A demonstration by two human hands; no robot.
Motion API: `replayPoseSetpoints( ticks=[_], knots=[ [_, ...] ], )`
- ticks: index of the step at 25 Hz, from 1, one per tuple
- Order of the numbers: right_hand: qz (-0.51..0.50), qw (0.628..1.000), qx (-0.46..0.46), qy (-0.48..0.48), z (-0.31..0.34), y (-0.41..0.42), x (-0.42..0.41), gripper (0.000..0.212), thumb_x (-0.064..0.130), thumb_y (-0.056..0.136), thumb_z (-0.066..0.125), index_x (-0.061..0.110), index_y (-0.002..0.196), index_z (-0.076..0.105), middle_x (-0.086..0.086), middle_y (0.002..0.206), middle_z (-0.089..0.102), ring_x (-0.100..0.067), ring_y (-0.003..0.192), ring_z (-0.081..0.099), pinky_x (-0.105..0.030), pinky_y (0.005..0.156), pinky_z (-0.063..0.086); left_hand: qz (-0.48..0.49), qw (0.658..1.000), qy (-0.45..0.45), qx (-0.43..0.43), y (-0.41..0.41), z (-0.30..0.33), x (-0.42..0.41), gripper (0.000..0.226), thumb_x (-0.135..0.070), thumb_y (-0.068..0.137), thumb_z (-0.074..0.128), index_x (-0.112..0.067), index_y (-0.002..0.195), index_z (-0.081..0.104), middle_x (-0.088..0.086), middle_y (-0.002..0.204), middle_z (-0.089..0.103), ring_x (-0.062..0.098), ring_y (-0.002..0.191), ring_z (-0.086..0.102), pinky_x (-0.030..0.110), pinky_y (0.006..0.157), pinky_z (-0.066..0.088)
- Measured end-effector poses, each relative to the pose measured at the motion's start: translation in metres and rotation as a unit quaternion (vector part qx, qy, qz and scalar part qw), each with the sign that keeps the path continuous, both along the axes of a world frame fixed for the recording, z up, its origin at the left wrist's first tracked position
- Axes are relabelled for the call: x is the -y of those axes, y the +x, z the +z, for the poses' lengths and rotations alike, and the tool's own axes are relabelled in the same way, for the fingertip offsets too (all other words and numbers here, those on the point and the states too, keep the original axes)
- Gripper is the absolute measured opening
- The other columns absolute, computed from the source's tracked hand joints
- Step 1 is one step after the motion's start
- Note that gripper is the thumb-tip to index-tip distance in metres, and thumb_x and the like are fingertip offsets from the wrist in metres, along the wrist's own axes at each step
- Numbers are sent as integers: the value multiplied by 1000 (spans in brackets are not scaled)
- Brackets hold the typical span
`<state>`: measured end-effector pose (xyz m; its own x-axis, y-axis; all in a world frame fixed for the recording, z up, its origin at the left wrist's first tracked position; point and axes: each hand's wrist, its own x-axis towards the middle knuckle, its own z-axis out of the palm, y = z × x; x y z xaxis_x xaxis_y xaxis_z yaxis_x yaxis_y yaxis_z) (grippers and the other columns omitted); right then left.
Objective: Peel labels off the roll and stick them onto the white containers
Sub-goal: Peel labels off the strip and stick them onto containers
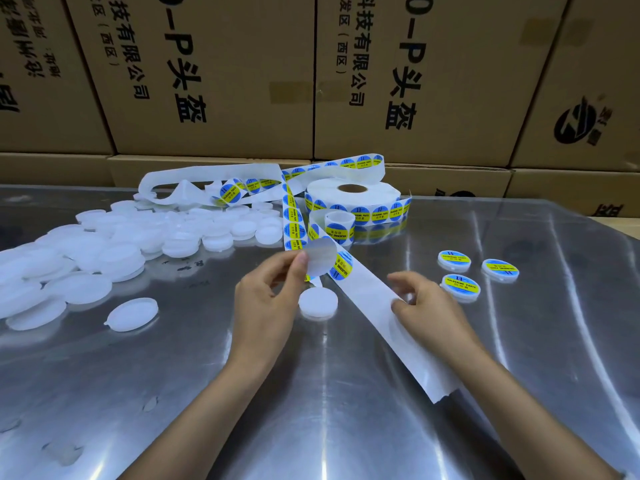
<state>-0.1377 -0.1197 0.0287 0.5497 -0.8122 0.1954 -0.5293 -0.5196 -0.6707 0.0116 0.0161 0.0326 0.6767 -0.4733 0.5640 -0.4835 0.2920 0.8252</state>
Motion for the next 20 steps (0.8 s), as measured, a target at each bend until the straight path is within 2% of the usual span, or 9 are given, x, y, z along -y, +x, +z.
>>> replayPoseSetpoints(
  ticks=[1,3,6,9,12,14,16,18,20],
  knots=[
    [-20,999,12,-48,1,0,-1,28,20,87,56,29,113,62,8,111,63,-19,109,51,-31,86,41,-7,1000,-2,7,-1,1,-1,12,-31,88,60,-34,80,69,-8,76,70,3,69,61,14,67,47],
    [-26,993,91,-74,7,1,-5,11,33,89,57,29,92,67,8,97,65,-22,103,50,-32,81,39,-32,998,14,47,-4,2,-1,7,-36,84,65,-34,79,69,-14,78,69,4,71,62,17,68,47],
    [23,991,126,44,17,2,-11,46,53,90,48,25,60,68,7,66,67,-16,79,59,-37,77,44,-60,987,50,143,-10,-1,-1,6,-33,80,68,-36,75,70,-12,74,65,7,65,56,15,62,43],
    [76,985,87,126,24,2,-19,62,63,86,43,17,56,71,1,55,67,-2,54,53,-29,68,40,-55,980,63,178,-12,-3,1,5,-33,79,68,-31,77,73,-9,73,66,10,60,52,19,57,41],
    [86,981,56,165,29,2,-21,62,65,84,44,18,54,72,-4,55,68,0,44,46,-26,63,37,-54,985,43,160,-12,-2,0,5,-30,79,69,-35,79,70,-12,74,69,6,60,59,19,58,45],
    [89,972,49,210,34,0,-24,60,61,85,47,15,57,71,-6,56,69,-3,42,43,-21,55,36,-63,986,40,150,-13,-1,-1,6,-30,80,70,-36,80,70,-16,76,70,3,62,61,19,60,49],
    [101,964,71,237,37,-2,-27,43,48,87,55,16,62,68,-4,58,69,-3,41,42,-12,45,34,-66,983,39,167,-14,-1,0,3,-30,79,71,-30,81,72,-20,80,70,-2,65,61,15,62,48],
    [110,957,129,237,38,-2,-28,24,29,88,62,15,68,63,1,59,68,2,41,44,-7,41,31,-57,976,49,203,-12,-4,1,9,-29,79,71,-24,85,74,-21,85,69,0,70,62,15,65,48],
    [96,949,198,225,36,-2,-28,17,14,87,64,12,70,60,7,57,61,6,42,46,-5,42,32,-48,967,102,227,-7,-8,1,20,-34,79,70,-26,97,72,-20,94,69,1,77,62,22,72,50]
  ],
)
